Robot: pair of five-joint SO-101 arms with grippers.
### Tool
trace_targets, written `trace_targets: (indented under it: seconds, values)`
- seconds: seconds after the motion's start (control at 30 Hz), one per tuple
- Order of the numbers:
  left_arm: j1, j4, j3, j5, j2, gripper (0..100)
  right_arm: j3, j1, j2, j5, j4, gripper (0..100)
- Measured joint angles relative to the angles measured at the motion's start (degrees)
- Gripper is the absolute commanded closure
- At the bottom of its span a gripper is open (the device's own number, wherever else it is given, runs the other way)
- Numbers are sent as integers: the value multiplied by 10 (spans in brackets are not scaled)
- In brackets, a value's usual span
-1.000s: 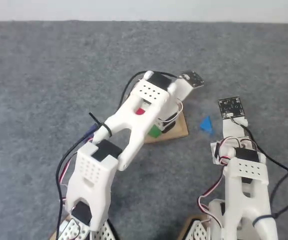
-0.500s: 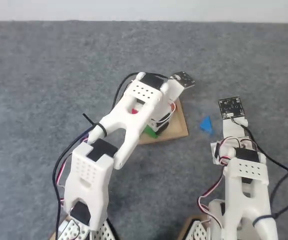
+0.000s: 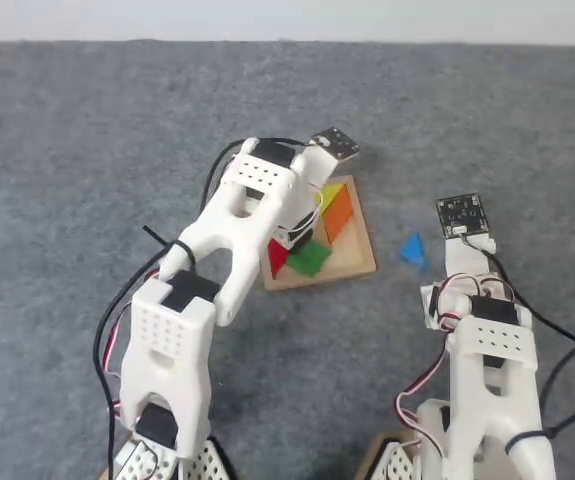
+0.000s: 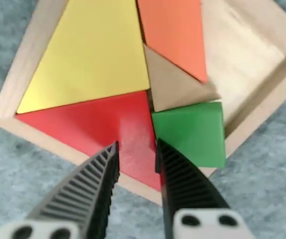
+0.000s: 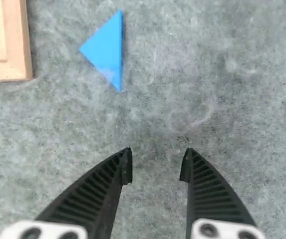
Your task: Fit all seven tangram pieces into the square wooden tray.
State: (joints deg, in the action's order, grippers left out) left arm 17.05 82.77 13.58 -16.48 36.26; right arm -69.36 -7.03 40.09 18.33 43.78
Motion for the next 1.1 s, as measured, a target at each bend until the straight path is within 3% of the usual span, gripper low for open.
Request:
trace_targets:
  seconds: [0.5, 0.8, 1.1]
  values:
    - [68, 65, -2, 1, -90, 878, 0, 0, 0, 0, 0, 822]
    - [55, -25, -92, -1, -88, 878, 0, -1, 0, 0, 0, 822]
    - [14, -19, 39, -1, 24, 878, 0, -1, 0, 0, 0, 822]
